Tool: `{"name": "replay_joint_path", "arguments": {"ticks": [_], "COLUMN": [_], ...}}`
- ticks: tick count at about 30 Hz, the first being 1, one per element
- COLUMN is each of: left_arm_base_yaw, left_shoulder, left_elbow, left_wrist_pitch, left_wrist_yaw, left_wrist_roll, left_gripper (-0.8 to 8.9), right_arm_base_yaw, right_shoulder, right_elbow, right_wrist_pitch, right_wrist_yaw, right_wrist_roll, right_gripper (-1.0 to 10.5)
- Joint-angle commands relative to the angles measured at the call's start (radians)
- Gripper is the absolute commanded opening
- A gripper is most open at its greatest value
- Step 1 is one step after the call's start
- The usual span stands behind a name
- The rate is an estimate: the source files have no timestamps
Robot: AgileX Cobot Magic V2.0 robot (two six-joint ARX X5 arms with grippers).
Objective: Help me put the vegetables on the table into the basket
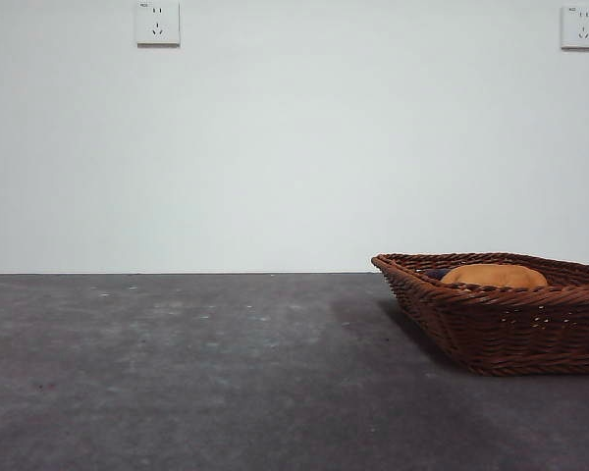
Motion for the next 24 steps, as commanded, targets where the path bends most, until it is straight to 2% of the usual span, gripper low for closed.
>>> {"name": "replay_joint_path", "arguments": {"ticks": [1, 6, 12, 17, 24], "left_arm_base_yaw": [0.003, 0.003, 0.003, 0.003, 0.003], "left_shoulder": [0.000, 0.000, 0.000, 0.000, 0.010], "left_elbow": [-0.011, -0.011, -0.011, -0.011, -0.011], "left_wrist_pitch": [0.007, 0.007, 0.007, 0.007, 0.008], "left_wrist_yaw": [0.000, 0.000, 0.000, 0.000, 0.000], "left_wrist_roll": [-0.004, -0.005, -0.004, -0.004, -0.004], "left_gripper": [-0.04, -0.04, -0.04, -0.04, -0.04], "right_arm_base_yaw": [-0.001, -0.001, -0.001, -0.001, 0.000], "right_shoulder": [-0.058, -0.156, -0.249, -0.289, -0.289], "right_elbow": [-0.148, -0.327, -0.460, -0.543, -0.556], "right_wrist_pitch": [0.034, 0.051, 0.051, 0.054, 0.089], "right_wrist_yaw": [0.004, 0.004, 0.004, 0.004, 0.004], "right_wrist_roll": [0.027, 0.027, 0.027, 0.053, 0.053], "right_gripper": [0.0, 0.0, 0.0, 0.0, 0.0]}}
